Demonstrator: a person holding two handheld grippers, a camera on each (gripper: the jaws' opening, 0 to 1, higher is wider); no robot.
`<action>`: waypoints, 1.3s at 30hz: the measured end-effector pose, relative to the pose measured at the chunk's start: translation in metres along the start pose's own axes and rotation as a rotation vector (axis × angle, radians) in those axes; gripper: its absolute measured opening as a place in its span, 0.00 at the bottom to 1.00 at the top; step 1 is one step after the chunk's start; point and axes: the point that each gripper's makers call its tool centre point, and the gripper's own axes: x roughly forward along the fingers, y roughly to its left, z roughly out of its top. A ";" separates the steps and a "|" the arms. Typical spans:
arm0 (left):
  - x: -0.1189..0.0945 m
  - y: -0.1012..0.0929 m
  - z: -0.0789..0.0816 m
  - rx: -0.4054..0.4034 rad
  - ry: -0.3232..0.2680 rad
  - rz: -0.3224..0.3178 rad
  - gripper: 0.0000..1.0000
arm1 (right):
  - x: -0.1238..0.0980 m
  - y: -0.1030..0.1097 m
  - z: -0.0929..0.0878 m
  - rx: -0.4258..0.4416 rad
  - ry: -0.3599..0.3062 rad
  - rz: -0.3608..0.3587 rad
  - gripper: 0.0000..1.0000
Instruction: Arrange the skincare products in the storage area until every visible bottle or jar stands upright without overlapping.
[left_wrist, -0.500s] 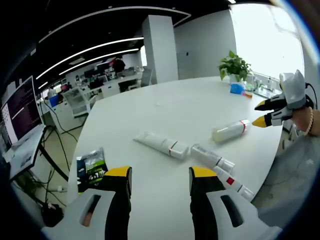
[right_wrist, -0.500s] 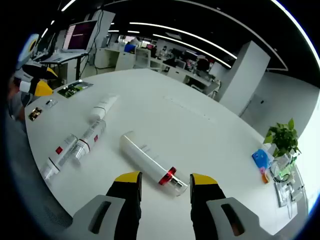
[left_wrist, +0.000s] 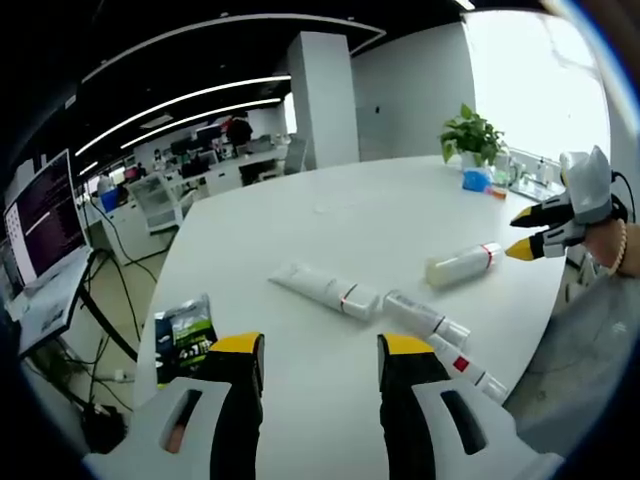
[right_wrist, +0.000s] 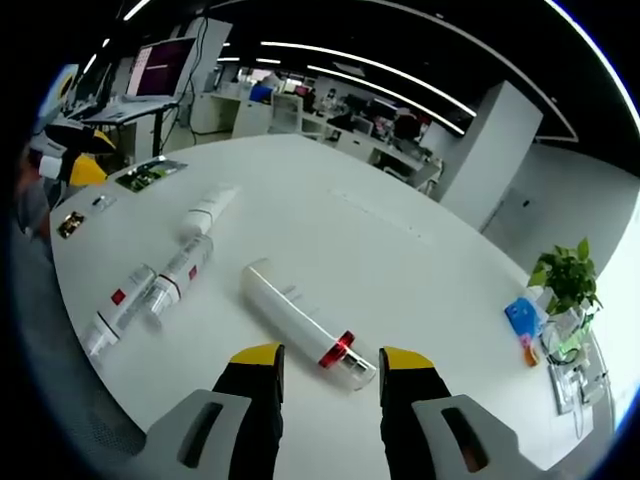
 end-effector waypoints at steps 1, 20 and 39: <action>0.000 0.000 0.000 0.000 0.001 0.000 0.40 | 0.000 0.000 0.000 -0.002 0.001 0.001 0.33; 0.000 -0.001 -0.002 -0.001 0.007 -0.001 0.40 | -0.001 -0.002 0.000 -0.001 -0.002 -0.008 0.33; -0.001 0.001 -0.001 -0.018 0.010 0.002 0.40 | 0.000 0.000 -0.002 -0.002 0.007 0.002 0.32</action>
